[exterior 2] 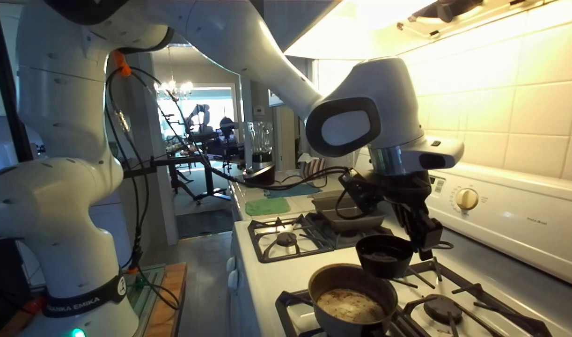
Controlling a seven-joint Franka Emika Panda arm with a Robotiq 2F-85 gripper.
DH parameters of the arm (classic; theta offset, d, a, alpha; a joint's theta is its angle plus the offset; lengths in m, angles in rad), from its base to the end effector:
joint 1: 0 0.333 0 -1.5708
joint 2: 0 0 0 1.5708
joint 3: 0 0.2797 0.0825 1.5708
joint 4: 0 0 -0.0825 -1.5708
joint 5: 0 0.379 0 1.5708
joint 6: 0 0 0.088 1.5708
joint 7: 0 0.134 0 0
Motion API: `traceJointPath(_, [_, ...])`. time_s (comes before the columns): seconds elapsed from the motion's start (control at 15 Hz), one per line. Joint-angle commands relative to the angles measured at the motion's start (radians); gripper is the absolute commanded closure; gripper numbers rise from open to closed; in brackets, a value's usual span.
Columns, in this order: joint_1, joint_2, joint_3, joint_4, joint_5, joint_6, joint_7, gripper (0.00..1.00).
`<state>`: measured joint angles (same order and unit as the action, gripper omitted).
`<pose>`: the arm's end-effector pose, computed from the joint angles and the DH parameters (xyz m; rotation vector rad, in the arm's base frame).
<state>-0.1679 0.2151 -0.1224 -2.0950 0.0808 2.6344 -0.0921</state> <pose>0.5768 -0.1726 0.2962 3.0384 -0.3900 0.5026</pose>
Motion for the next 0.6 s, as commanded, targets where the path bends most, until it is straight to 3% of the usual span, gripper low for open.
traceJointPath(0.0, [0.014, -0.062, 0.010, -0.091, -0.017, 0.102, -0.010, 0.94])
traceJointPath(0.53, [-0.001, -0.133, 0.039, -0.213, 0.048, 0.309, -0.079, 0.94])
